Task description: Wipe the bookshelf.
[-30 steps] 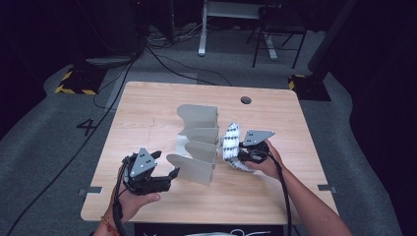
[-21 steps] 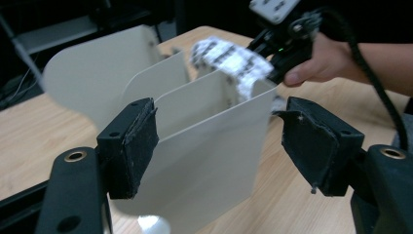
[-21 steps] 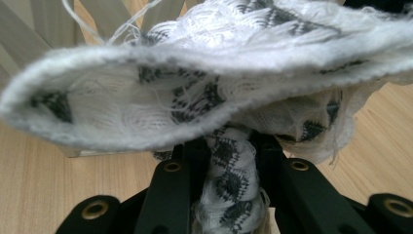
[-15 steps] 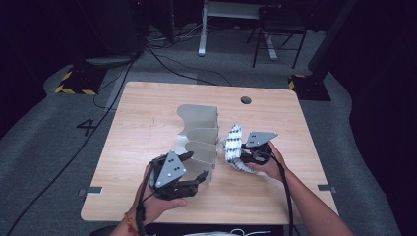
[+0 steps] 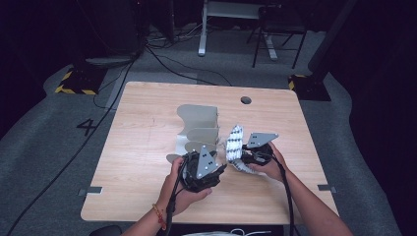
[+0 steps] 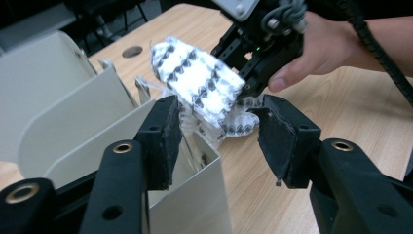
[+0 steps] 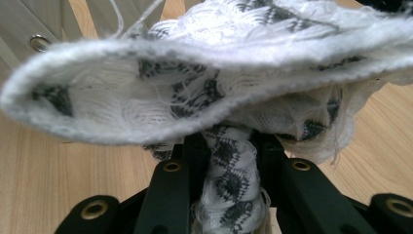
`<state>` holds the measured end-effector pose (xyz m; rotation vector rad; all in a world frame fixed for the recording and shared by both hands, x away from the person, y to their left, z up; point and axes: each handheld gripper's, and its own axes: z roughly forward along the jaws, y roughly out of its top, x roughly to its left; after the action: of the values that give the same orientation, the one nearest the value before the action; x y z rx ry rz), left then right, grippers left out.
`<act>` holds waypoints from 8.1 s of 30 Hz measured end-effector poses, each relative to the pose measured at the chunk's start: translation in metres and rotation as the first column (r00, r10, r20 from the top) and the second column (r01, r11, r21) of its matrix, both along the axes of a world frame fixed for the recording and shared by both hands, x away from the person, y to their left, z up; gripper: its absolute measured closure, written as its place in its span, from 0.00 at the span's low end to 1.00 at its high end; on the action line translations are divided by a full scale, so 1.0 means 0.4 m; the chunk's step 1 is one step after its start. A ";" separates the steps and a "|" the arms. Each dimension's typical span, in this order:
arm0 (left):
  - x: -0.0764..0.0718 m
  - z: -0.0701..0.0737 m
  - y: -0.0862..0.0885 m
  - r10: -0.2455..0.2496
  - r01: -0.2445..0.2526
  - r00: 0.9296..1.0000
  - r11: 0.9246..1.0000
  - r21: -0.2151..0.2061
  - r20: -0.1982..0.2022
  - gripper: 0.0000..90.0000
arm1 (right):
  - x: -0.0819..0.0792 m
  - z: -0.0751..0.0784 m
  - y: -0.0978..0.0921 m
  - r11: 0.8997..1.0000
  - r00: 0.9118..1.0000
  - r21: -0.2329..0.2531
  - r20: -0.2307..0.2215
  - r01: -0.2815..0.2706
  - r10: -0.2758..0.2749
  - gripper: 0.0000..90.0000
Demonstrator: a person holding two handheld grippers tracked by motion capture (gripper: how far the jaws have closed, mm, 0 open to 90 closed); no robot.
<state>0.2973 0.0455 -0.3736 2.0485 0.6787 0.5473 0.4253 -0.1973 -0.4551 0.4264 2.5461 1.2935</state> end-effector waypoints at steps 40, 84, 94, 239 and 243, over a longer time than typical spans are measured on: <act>-0.047 -0.007 0.192 -0.037 0.037 0.999 0.999 0.039 -0.001 0.83 | -0.055 0.080 0.011 0.995 0.992 0.094 0.127 -0.016 0.004 0.84; 0.007 -0.052 0.367 0.366 -0.382 0.924 0.860 -0.338 -0.115 0.24 | -0.042 -0.010 0.084 1.000 0.992 -0.021 0.123 0.021 -0.019 0.83; 0.063 -0.068 0.323 0.317 -0.342 0.940 0.885 -0.316 -0.127 0.25 | -0.047 0.016 0.058 1.000 0.990 0.000 0.139 0.023 -0.023 0.83; 0.130 -0.321 0.224 0.155 -0.129 0.976 0.977 0.171 -0.152 0.20 | -0.147 0.053 0.156 1.000 0.973 -0.013 0.230 0.002 0.001 0.83; 0.127 -0.317 0.224 0.154 -0.127 0.976 0.977 0.174 -0.155 0.21 | -0.135 0.029 0.154 0.998 0.976 -0.052 0.215 0.024 -0.013 0.83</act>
<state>0.3482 0.1351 -0.5004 2.2289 0.9107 0.5302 0.3714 -0.1356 -0.4433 0.2817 2.3848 1.1907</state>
